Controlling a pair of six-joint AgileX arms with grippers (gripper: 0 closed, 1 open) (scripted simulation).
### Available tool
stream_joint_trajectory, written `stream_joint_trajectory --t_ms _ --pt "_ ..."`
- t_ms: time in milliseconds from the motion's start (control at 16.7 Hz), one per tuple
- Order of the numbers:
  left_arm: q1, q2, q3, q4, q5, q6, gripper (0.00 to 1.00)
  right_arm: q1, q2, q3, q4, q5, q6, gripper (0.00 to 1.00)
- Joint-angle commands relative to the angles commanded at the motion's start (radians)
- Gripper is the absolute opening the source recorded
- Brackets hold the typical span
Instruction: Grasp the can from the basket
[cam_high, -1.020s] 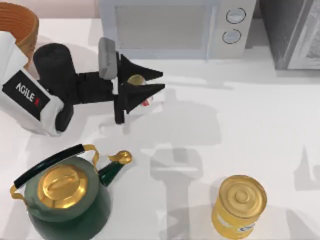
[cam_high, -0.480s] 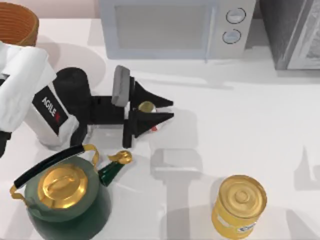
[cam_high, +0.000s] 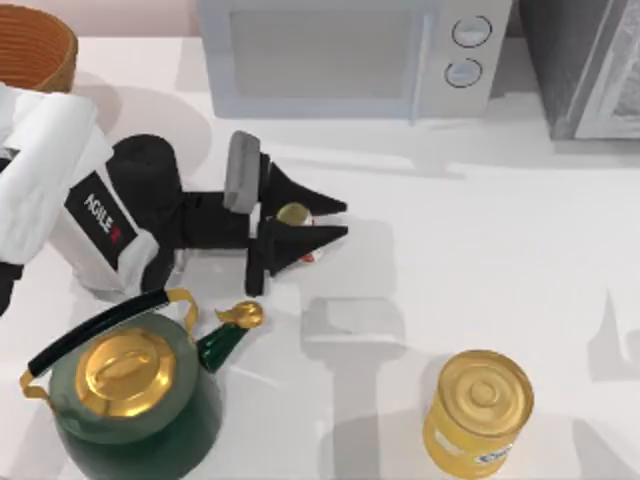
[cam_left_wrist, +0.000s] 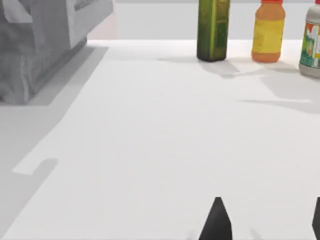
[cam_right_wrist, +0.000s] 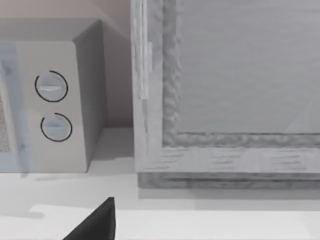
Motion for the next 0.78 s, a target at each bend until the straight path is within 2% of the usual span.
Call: stream_joint_trajectory --t_ms 420,780 --pt "0.000 0.000 0.000 0.000 0.000 0.000 0.98 0.000 0.000 0.000 0.000 0.000 0.000 1.00" --pt "0.000 0.000 0.000 0.000 0.000 0.000 1.00 0.000 0.000 0.000 0.000 0.000 0.000 1.00"
